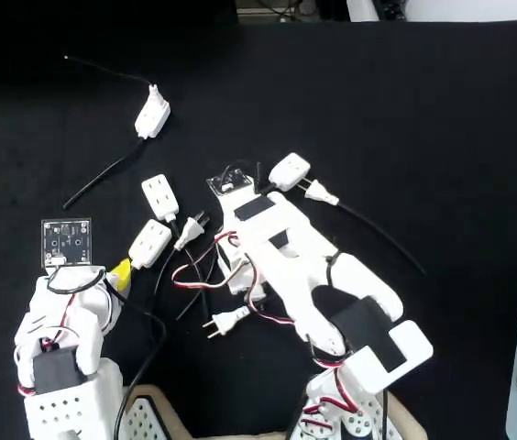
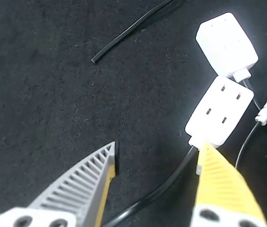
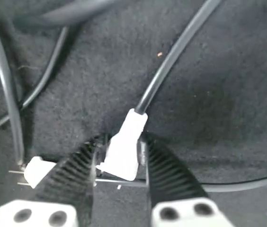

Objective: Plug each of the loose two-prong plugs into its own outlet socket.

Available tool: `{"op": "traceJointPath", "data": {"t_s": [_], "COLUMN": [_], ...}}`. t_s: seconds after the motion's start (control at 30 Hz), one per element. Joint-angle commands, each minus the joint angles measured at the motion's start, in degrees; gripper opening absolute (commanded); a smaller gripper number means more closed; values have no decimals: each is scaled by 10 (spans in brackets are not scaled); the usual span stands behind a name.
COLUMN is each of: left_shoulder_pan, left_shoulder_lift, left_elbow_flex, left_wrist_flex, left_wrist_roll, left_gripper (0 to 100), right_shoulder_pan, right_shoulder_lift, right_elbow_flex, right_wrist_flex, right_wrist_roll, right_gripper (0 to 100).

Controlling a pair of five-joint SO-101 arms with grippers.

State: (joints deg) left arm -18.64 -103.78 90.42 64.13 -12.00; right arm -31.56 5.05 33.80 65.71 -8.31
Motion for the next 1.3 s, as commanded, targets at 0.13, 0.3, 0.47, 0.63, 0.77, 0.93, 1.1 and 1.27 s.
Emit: {"op": "traceJointPath", "data": {"t_s": [0.13, 0.3, 0.47, 0.63, 0.77, 0.93, 1.1, 1.27], "left_shoulder_pan": [-4, -4, -4, -4, -4, -4, -4, -4], "left_shoulder_lift": [-4, -4, -4, -4, -4, -4, -4, -4], "left_elbow_flex": [7, 7, 7, 7, 7, 7, 7, 7], "left_wrist_flex": [0, 0, 1, 1, 1, 2, 2, 2], "left_wrist_roll": [-2, -2, -2, -2, -2, -2, -2, -2], "left_gripper": [277, 277, 277, 277, 277, 277, 277, 277], "right_shoulder_pan": [-4, 24, 85, 135, 175, 267, 310, 312], "right_shoulder_lift": [-103, -230, -328, -409, -455, -473, -473, -475], "right_elbow_flex": [-15, 20, 36, 39, 39, 65, 146, 153], "right_wrist_flex": [33, 47, 59, 92, 135, 156, 88, 99], "right_wrist_roll": [59, 92, 140, 175, 208, 280, 309, 308], "right_gripper": [12, 12, 12, 12, 12, 12, 41, 200]}}
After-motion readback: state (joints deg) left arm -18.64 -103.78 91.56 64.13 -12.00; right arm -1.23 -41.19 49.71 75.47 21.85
